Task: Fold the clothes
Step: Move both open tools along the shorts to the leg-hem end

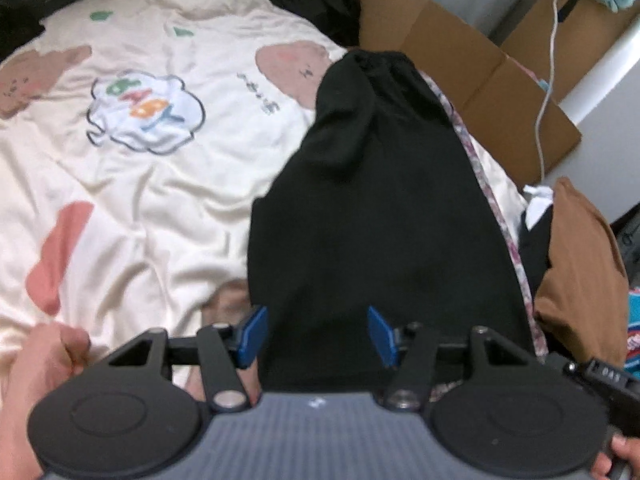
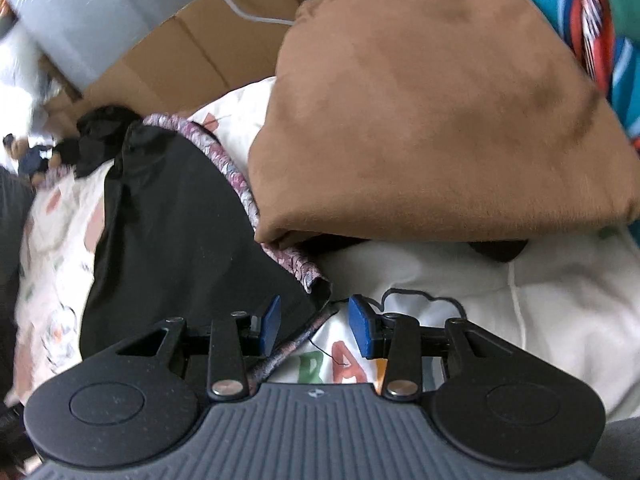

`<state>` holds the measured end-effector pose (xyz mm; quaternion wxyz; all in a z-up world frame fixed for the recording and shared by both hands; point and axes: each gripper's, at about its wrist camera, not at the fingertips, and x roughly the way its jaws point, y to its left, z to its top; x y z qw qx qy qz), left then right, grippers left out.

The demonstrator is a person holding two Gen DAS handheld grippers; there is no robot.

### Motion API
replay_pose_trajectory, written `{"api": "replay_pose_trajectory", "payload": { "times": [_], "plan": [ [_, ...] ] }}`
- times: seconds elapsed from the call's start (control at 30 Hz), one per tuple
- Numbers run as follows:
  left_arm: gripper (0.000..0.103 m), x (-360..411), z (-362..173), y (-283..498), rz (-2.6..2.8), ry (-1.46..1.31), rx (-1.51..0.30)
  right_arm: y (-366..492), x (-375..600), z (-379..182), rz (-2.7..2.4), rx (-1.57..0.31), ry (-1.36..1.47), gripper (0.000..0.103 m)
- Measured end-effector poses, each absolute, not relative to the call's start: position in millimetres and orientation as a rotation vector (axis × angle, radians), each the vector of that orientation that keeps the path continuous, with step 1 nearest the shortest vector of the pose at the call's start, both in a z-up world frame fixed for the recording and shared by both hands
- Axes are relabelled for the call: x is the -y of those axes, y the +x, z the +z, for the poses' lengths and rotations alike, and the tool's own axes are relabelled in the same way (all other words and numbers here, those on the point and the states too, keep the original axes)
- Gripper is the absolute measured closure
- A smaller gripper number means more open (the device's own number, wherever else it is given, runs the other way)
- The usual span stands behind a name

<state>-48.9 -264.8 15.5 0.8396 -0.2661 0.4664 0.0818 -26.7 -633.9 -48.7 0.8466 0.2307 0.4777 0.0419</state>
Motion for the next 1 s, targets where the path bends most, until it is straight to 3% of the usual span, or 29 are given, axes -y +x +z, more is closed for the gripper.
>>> {"api": "replay_pose_trajectory", "payload": {
  "times": [0.53, 1.0],
  "plan": [
    [0.045, 248.5, -27.4, -48.9, 0.227, -0.638, -1.118, -8.8, 657.3, -88.8, 0.047, -1.036, 0.811, 0.061],
    [0.039, 243.4, -36.6, -54.4, 0.189, -0.698, -1.137, 8.1, 647.9, -112.6, 0.073, -1.086, 0.825, 0.061]
  ]
}}
